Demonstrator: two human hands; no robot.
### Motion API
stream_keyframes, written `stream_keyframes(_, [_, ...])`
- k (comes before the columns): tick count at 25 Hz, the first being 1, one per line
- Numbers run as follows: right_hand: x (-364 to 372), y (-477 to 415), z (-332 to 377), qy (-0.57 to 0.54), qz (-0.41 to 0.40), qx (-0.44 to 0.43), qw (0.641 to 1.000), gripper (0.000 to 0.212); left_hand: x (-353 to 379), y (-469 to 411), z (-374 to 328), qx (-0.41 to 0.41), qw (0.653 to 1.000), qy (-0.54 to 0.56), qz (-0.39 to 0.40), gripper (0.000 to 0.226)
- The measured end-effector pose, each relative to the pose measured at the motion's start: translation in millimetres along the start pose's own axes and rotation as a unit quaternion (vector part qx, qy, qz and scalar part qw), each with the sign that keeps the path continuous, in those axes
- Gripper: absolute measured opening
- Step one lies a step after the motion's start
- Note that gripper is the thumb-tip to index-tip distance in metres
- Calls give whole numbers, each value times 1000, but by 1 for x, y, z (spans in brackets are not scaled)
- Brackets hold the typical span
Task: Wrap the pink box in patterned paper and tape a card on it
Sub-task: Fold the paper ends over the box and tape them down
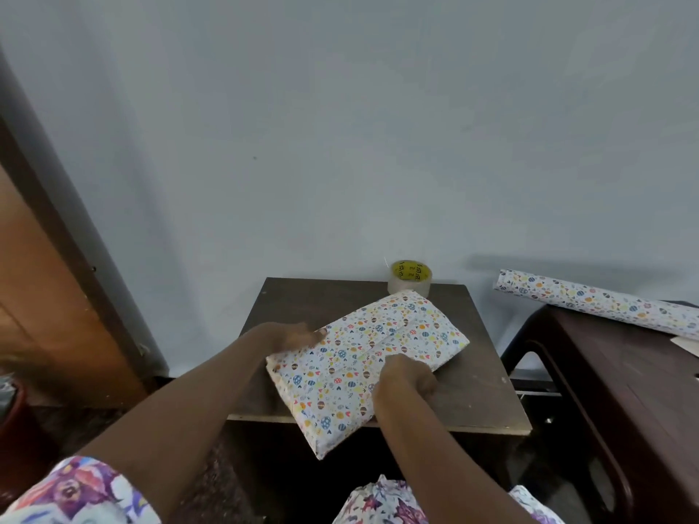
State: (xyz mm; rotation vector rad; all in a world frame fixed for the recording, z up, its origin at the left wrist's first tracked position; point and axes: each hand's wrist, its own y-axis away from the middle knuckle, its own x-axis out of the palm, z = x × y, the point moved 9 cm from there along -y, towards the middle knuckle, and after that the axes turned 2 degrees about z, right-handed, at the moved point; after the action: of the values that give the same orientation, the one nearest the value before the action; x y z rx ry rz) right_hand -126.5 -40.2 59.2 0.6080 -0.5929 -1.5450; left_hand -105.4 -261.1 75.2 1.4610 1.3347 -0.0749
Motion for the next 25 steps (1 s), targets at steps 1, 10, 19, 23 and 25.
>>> stream_keyframes(1, [3,-1,3,-9,36,-13,999,39,5,1,6,-22,1000,-1,20,74])
stream_keyframes(10, [32,29,68,-87,148,-169,971,37,-2,19,10,68,930,359,-28,67])
stream_keyframes(19, [37,69,161,-53,334,-407,849,48,-63,99,-39,330,744,456,-360,41])
stream_keyframes(23, [38,53,151,-27,349,-415,840,50,-39,90,-32,328,748,441,-371,34])
stream_keyframes(25, [34,43,147,-25,340,-422,840,48,-38,95,-34,351,751,415,-376,40])
